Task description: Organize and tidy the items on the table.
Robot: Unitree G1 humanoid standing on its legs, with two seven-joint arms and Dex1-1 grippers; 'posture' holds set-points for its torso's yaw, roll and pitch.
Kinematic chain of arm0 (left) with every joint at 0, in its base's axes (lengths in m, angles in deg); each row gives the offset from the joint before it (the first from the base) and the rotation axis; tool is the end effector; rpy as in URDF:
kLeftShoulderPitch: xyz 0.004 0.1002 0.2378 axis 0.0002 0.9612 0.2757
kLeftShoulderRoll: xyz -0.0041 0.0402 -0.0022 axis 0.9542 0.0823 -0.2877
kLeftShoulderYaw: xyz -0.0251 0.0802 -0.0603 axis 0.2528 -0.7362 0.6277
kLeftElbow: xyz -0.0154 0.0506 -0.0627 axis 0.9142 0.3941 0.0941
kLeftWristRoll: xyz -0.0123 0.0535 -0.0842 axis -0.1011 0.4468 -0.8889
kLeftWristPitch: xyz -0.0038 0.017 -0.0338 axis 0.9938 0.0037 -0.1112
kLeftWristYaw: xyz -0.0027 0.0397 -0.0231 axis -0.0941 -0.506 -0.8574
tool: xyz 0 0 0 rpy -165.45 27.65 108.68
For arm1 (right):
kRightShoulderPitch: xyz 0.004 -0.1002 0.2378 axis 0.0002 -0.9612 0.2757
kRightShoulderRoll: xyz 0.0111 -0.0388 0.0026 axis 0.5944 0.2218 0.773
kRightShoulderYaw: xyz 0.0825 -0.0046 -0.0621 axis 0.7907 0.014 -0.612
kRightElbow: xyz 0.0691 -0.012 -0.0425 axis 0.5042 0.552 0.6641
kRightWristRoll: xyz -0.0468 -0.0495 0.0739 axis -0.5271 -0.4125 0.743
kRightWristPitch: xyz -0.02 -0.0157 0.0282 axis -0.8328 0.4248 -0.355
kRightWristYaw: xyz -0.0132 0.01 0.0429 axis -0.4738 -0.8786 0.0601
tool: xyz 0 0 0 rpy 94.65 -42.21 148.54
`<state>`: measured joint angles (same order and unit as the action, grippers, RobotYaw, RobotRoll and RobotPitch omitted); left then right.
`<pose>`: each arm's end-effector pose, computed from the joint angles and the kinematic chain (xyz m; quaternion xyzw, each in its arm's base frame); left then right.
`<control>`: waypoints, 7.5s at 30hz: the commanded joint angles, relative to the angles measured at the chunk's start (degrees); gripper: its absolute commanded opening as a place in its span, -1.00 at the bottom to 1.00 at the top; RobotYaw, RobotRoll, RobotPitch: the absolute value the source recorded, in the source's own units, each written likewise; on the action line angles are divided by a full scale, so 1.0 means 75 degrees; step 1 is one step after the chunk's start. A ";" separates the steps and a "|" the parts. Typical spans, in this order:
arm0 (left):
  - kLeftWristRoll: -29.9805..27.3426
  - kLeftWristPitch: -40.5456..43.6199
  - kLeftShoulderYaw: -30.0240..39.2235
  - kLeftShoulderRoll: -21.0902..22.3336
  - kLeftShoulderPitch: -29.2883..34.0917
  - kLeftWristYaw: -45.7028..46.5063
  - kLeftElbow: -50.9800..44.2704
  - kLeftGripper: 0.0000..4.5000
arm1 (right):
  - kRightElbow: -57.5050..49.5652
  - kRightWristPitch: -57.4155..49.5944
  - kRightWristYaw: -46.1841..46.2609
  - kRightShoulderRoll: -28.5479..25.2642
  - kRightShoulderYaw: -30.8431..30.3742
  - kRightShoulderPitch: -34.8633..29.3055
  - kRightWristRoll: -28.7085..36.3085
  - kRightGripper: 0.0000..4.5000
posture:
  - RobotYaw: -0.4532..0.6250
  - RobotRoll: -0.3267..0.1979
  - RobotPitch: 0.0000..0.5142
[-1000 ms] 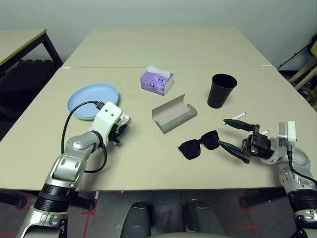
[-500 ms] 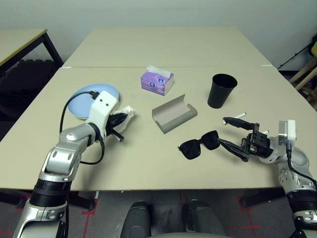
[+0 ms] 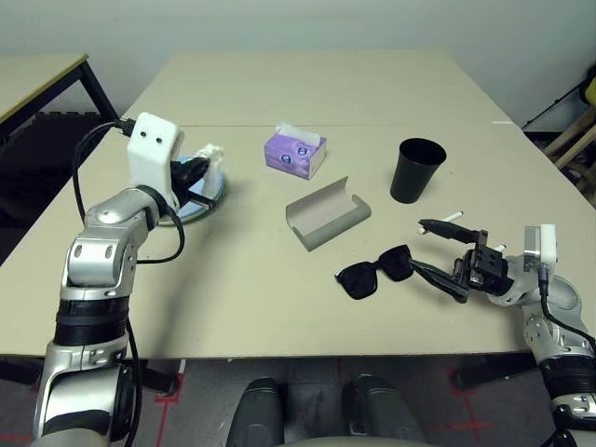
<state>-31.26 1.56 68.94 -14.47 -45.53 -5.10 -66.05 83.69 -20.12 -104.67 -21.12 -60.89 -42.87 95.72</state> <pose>0.2721 0.2568 0.1805 0.1902 0.0563 -0.0396 0.9793 0.2283 -0.2803 0.0684 -0.0558 -0.1243 0.5118 0.8482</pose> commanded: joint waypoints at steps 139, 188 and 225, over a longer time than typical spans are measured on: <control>-0.3800 -0.4438 0.0955 0.1520 0.3615 -0.9150 0.0099 0.98 | -0.1926 -0.4331 0.0109 -0.2952 -0.1060 0.1808 -0.1772 1.00 | -0.10 0.25 -0.72; -0.4162 -0.4998 0.0987 0.1091 0.3607 -0.9022 -0.0015 0.98 | -0.3418 -0.5307 -0.0632 -0.3367 -0.3079 0.3772 -0.3040 1.00 | -0.06 0.25 -0.67; -0.4655 -0.3947 0.1236 0.1576 0.3009 -0.8955 -0.0549 -0.26 | -0.4263 -0.5260 -0.1084 -0.3414 -0.3592 0.3894 -0.3423 1.00 | -0.03 0.25 -0.63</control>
<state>-65.42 -28.59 77.82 -3.02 -23.03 -72.41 -69.41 52.69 -59.49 -112.33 -46.41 -86.81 -14.04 70.37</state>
